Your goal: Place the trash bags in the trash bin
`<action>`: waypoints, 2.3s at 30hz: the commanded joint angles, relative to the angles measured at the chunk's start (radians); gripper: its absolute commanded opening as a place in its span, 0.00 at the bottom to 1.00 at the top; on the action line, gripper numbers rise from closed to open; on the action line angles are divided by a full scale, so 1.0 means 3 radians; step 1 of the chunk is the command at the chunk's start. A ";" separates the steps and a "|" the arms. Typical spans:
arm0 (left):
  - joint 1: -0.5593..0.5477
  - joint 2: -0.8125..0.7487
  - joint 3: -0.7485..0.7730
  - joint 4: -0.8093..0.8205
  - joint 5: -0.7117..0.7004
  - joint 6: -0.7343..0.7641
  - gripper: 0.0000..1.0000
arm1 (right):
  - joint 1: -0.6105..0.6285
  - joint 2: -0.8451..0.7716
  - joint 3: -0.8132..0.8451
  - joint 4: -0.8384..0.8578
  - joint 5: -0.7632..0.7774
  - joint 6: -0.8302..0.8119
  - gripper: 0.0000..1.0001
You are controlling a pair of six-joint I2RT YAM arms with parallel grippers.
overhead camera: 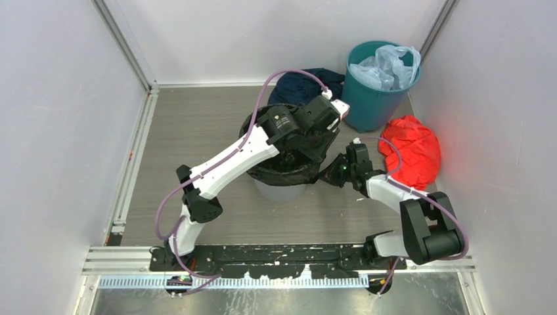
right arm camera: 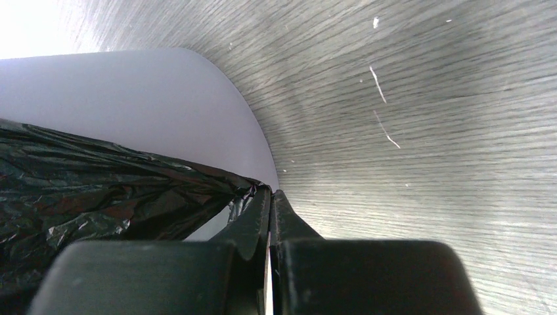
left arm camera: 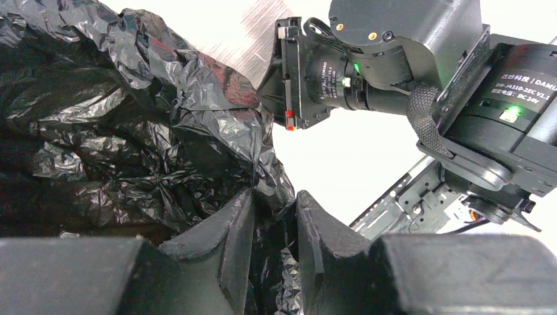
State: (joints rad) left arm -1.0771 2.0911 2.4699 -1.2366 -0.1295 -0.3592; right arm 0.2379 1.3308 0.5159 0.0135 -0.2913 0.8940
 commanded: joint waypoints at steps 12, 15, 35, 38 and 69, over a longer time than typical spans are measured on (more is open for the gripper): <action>0.0073 -0.0290 0.0112 0.0021 -0.0002 0.0107 0.61 | -0.0013 -0.0888 0.0614 -0.1415 0.0469 -0.0574 0.48; 0.0077 -0.0384 0.0125 0.0040 0.0017 0.0134 0.64 | -0.0012 -0.1066 0.0911 -0.1902 0.0749 -0.0764 0.53; 0.1258 -0.2511 -0.1805 0.0845 -0.0410 0.0120 1.00 | 0.0358 -0.0001 0.3981 -0.2926 0.0123 -0.1590 0.06; 0.1506 -0.2788 -0.2290 0.0991 -0.0298 0.0066 1.00 | 0.0782 0.0402 0.4409 -0.3159 0.0382 -0.1791 0.01; 0.2113 -0.2995 -0.3314 0.1270 0.0767 -0.0199 1.00 | 0.1580 0.0847 0.4606 -0.3657 0.1198 -0.1885 0.05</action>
State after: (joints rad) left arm -0.4465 1.2110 1.4853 -0.9306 0.0330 -0.4053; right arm 0.7277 1.6501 1.9030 -1.0920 0.0315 0.3233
